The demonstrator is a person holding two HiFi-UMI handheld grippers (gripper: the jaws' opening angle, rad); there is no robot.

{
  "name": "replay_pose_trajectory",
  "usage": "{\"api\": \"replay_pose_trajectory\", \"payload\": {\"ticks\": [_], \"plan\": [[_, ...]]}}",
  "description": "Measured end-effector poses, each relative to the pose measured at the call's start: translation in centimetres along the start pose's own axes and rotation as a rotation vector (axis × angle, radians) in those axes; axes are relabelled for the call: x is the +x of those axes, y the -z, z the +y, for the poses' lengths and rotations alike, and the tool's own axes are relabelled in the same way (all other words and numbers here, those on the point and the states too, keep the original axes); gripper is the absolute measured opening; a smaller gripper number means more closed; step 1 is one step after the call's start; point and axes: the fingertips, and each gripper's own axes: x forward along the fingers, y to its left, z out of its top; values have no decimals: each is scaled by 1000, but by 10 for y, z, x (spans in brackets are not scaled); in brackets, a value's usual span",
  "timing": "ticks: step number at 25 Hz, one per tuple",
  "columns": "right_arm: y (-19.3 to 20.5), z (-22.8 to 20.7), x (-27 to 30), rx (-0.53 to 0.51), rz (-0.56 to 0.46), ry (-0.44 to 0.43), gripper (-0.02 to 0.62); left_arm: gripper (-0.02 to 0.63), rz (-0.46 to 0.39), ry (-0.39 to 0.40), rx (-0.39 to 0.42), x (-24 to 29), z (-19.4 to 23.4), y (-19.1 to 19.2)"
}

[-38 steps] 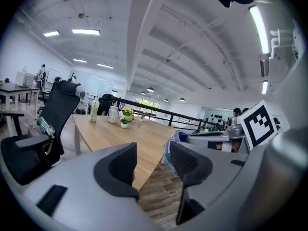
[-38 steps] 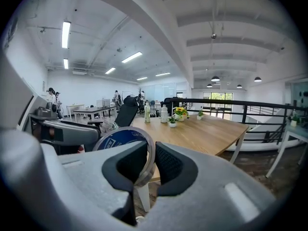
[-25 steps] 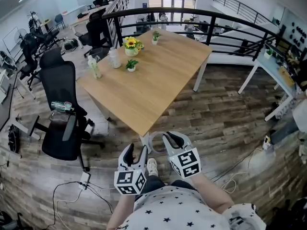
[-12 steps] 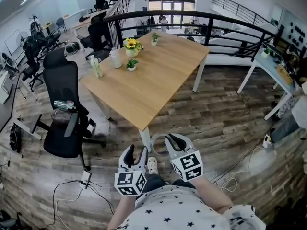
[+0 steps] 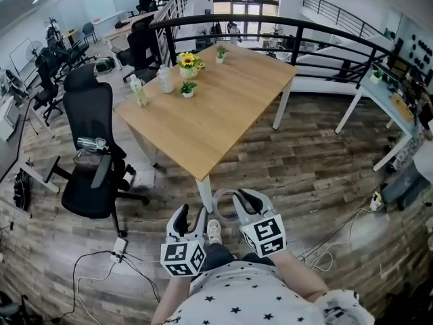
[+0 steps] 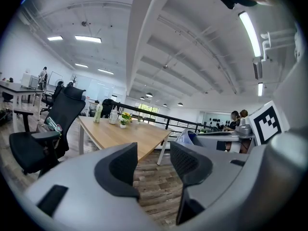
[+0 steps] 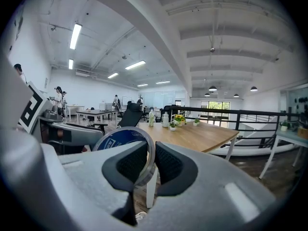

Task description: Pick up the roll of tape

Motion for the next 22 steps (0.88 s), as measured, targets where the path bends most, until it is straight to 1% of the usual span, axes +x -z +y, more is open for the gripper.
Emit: {"api": "replay_pose_trajectory", "payload": {"ticks": [22], "plan": [[-2, -10, 16, -5, -1, -25, 60, 202, 17, -15, 0, 16, 7, 0]]}}
